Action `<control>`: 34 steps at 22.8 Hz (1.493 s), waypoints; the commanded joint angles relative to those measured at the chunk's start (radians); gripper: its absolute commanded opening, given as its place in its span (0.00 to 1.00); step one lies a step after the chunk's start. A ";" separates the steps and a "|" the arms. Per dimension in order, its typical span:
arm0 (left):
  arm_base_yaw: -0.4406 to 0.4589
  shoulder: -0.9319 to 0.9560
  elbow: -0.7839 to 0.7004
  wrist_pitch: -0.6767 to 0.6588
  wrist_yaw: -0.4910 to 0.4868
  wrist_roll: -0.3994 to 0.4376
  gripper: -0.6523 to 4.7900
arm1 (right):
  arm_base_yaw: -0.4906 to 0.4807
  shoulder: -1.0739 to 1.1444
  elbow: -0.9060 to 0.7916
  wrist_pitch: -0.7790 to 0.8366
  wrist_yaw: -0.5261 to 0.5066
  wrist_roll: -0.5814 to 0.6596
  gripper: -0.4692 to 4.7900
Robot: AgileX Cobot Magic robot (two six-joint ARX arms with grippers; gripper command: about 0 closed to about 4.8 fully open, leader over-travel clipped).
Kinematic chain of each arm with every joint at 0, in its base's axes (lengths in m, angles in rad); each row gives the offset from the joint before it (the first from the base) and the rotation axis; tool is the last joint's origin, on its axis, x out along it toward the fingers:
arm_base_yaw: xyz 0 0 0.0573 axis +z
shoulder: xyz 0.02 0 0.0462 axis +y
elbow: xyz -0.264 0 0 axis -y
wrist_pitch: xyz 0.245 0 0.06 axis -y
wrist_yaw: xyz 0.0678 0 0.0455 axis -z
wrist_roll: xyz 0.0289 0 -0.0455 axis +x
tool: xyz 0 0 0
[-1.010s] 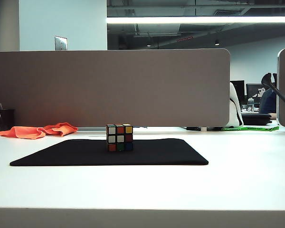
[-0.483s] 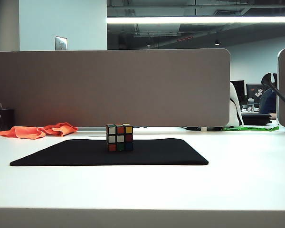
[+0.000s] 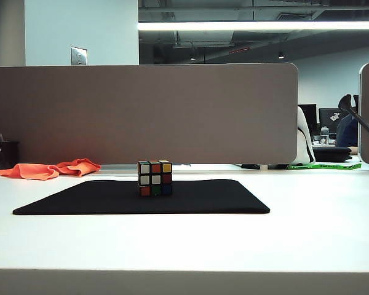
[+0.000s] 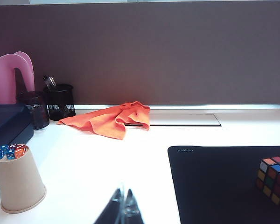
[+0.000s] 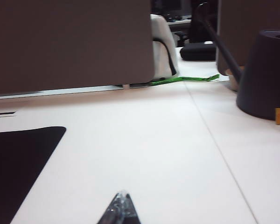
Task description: Pick up the cube on the right side of the mouse pad, then place it in the center of the mouse pad.
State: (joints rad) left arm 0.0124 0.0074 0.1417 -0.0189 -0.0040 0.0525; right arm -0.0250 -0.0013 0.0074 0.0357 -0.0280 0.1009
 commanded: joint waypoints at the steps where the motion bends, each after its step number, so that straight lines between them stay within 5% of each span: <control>1: 0.000 0.001 0.005 0.012 -0.003 0.000 0.11 | 0.000 0.000 -0.002 0.013 -0.010 0.004 0.09; 34: 0.000 0.001 0.005 -0.063 0.001 0.000 0.11 | 0.000 0.000 -0.002 0.069 -0.042 -0.079 0.09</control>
State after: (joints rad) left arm 0.0124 0.0074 0.1421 -0.0902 -0.0040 0.0521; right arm -0.0250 -0.0013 0.0074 0.0914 -0.0719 0.0246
